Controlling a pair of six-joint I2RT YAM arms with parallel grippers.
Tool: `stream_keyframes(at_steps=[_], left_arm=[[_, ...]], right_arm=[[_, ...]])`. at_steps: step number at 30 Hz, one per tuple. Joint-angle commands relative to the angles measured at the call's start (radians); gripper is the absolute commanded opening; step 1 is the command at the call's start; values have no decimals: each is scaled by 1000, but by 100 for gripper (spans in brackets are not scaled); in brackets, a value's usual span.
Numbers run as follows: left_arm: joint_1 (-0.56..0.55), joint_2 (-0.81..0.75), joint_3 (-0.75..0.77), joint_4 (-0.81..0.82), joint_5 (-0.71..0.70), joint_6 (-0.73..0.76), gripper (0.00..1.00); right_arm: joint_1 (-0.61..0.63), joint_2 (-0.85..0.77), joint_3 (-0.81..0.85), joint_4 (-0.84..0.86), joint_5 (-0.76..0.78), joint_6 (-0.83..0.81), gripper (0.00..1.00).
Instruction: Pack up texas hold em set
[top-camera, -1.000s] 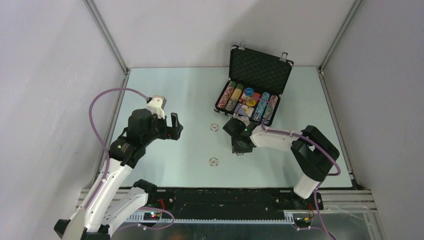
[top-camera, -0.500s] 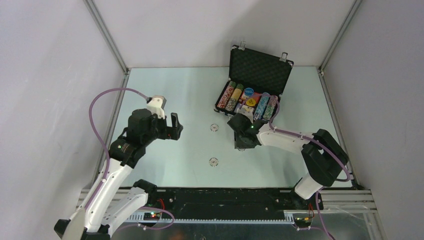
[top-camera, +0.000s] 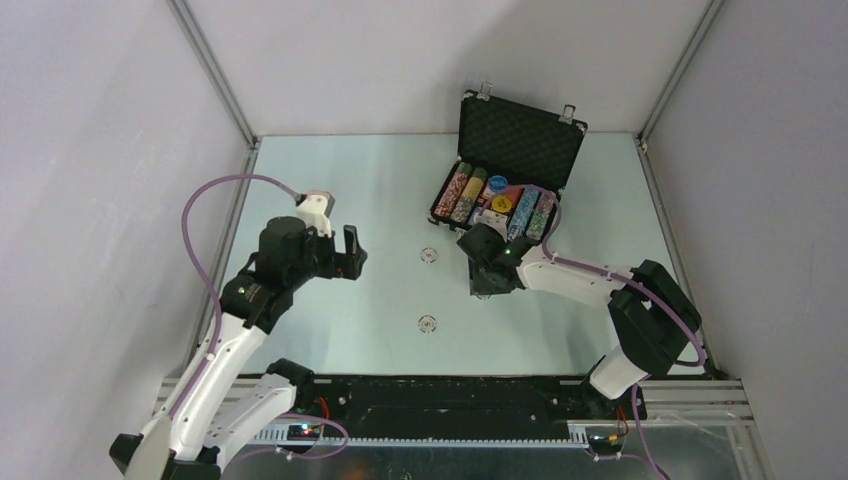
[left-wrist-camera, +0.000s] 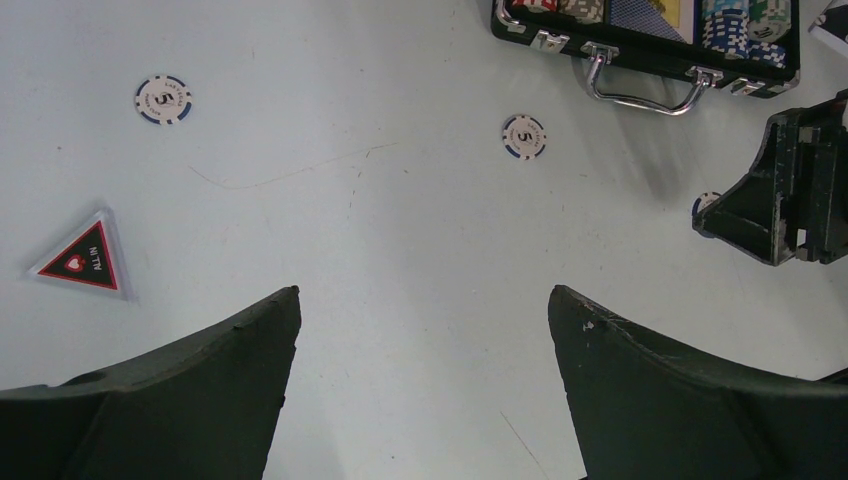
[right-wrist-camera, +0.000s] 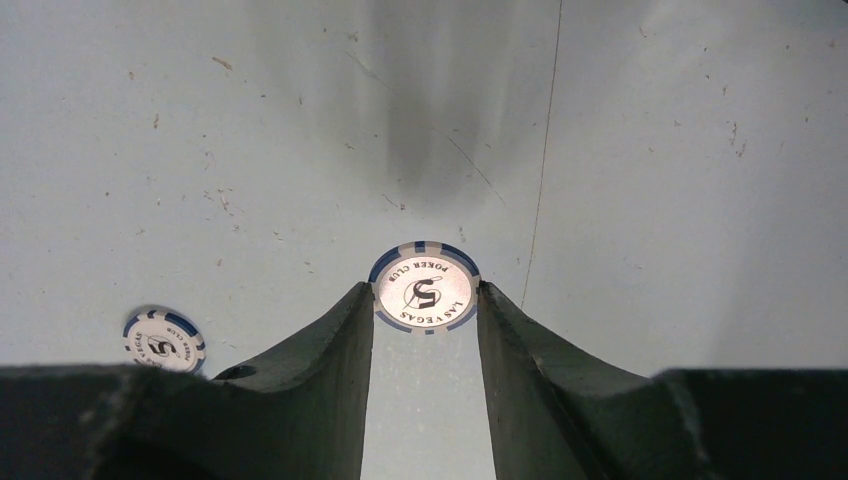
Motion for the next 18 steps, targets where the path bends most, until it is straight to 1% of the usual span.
stream_keyframes(at_steps=[1, 5, 9, 12, 15, 18], left_arm=[[9, 10, 11, 32, 20, -12, 98], [8, 5, 11, 32, 7, -11, 98], [9, -2, 10, 30, -8, -10, 98], [9, -9, 7, 31, -9, -8, 98], [7, -12, 7, 30, -52, -7, 98], [8, -15, 5, 31, -57, -5, 98]], right_arm=[[-6, -30, 35, 21, -26, -29, 44], [10, -3, 57, 12, -50, -30, 44], [60, 40, 98, 7, -62, -20, 44], [101, 85, 145, 7, -79, -10, 45], [144, 129, 191, 4, -97, 0, 45], [177, 198, 254, -15, -103, 8, 45]])
